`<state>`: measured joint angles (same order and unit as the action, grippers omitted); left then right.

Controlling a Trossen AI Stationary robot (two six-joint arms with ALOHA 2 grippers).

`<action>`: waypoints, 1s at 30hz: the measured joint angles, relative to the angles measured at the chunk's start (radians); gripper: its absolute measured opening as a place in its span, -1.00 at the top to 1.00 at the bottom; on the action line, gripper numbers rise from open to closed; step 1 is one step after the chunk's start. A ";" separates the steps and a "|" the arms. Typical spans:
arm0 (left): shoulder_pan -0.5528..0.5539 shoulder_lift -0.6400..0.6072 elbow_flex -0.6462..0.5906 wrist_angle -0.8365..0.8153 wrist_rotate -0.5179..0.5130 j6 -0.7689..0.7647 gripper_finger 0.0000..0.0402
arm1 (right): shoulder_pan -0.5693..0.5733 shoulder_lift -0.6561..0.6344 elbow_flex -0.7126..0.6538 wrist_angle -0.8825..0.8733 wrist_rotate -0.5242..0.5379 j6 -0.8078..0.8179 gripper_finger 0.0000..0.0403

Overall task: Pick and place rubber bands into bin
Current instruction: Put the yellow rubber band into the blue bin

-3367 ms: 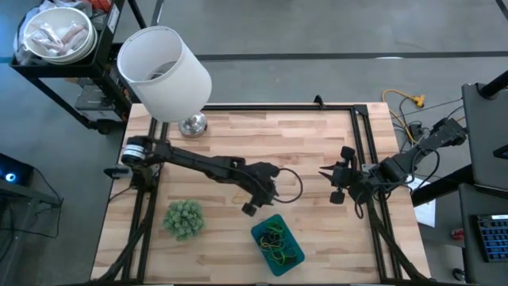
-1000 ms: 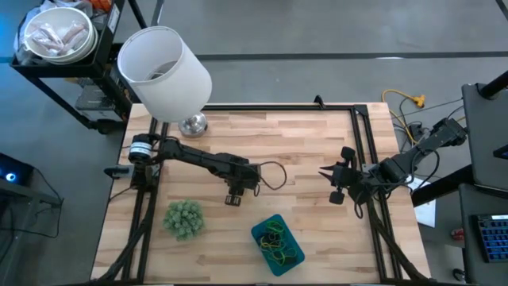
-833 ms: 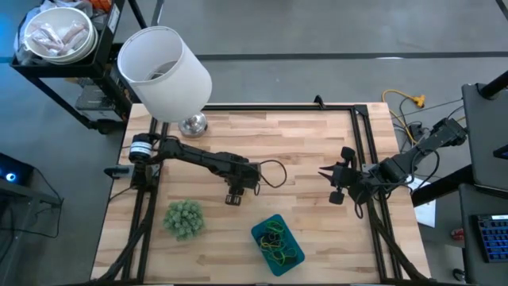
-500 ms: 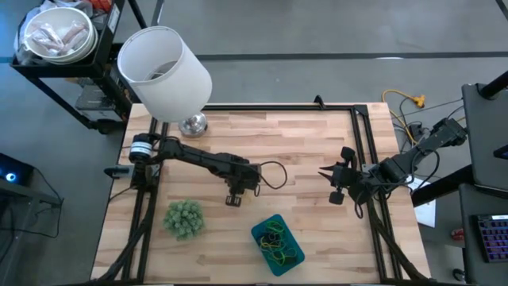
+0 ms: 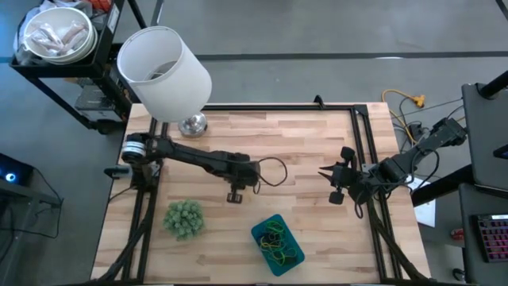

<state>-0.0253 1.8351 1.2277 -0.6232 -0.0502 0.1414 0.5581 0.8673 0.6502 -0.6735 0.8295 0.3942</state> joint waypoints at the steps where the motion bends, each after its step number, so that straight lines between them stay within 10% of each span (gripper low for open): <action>1: -0.003 -0.019 0.001 0.006 -0.016 0.001 1.00 | 0.000 0.000 0.000 0.000 0.000 0.000 0.72; 30: -0.090 -0.287 0.007 0.375 0.010 0.186 1.00 | 0.000 0.000 -0.001 0.007 0.000 0.000 0.72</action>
<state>-0.1149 1.5481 1.2343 -0.2485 -0.0406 0.3279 0.5583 0.8673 0.6494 -0.6670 0.8299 0.3939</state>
